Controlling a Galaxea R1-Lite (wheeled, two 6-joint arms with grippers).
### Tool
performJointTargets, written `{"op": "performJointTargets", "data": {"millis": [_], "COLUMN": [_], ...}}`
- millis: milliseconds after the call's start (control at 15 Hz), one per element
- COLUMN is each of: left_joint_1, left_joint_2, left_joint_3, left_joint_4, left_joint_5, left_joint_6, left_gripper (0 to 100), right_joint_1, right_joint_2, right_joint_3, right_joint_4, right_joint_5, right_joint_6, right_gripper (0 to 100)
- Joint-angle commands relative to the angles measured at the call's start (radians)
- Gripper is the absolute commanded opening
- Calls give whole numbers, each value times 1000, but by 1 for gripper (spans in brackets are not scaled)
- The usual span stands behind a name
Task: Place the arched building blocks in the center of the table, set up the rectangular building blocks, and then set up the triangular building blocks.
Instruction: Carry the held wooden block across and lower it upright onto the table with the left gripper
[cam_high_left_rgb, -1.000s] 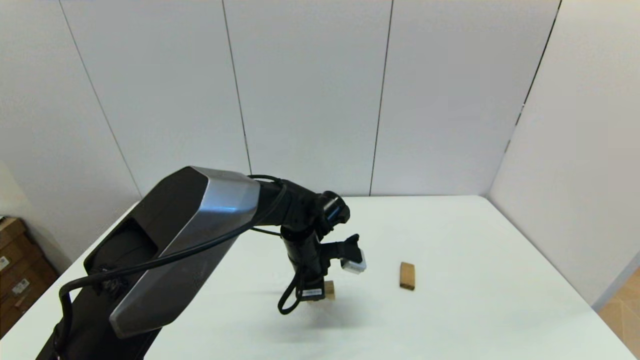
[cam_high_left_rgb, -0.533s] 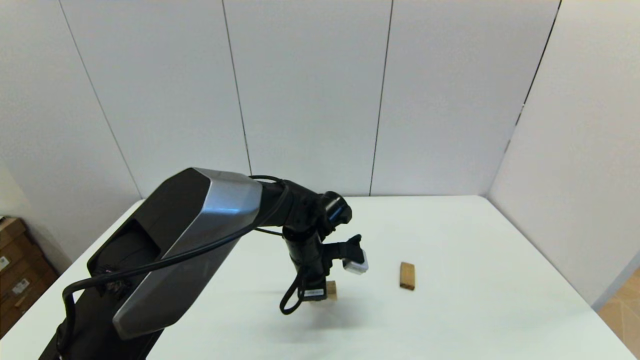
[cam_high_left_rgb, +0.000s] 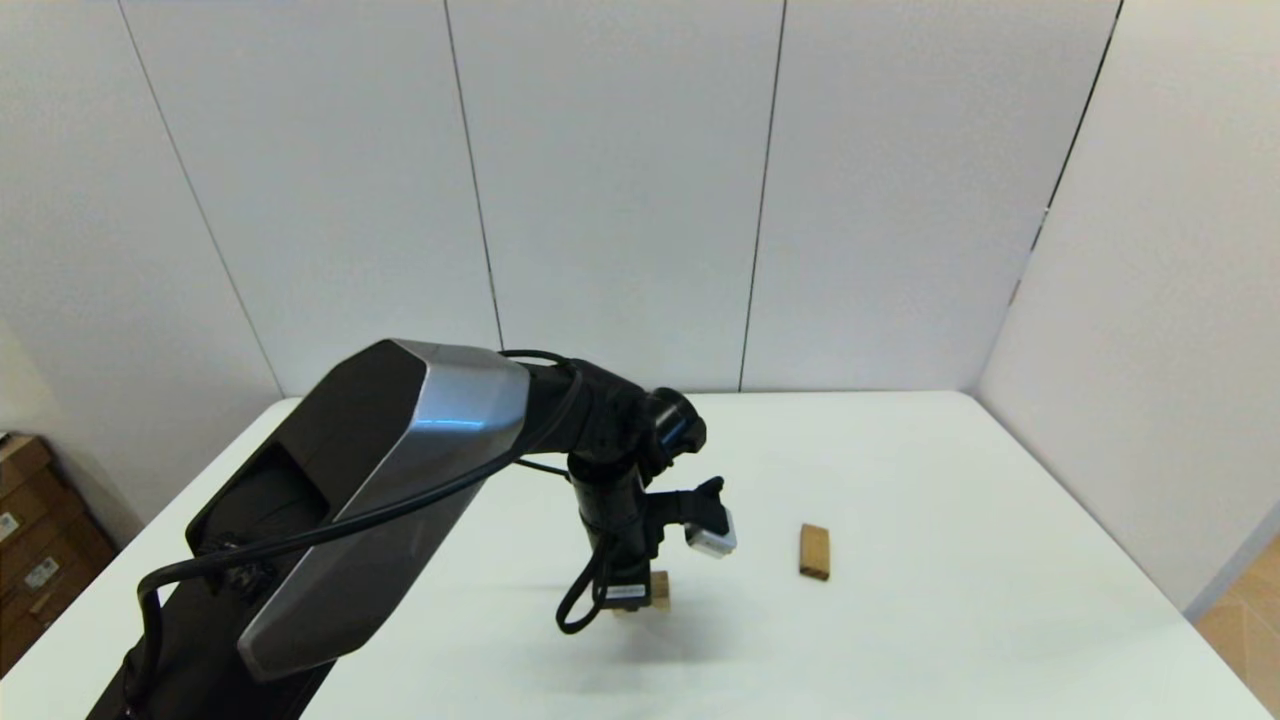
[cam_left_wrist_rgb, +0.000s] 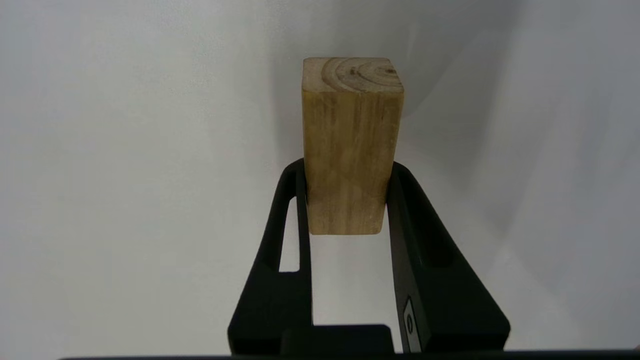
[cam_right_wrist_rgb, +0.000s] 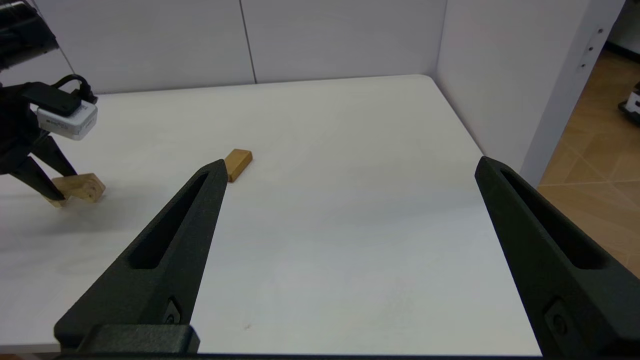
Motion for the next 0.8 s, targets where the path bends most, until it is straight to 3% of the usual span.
{"op": "performJointTargets", "data": {"millis": [67, 800], "left_joint_1": [0, 0], "left_joint_2": [8, 12], "left_joint_3": [-6, -9], "left_joint_4": [6, 7], "left_joint_5": [-1, -2], "left_joint_6": [4, 4], "left_gripper": [0, 0], "right_joint_1": [1, -1], "right_joint_2": [0, 0], "right_joint_3": [0, 0], "right_joint_4": [0, 0], "right_joint_5": [-1, 0], "right_joint_6": [0, 0], "right_gripper": [100, 100]}}
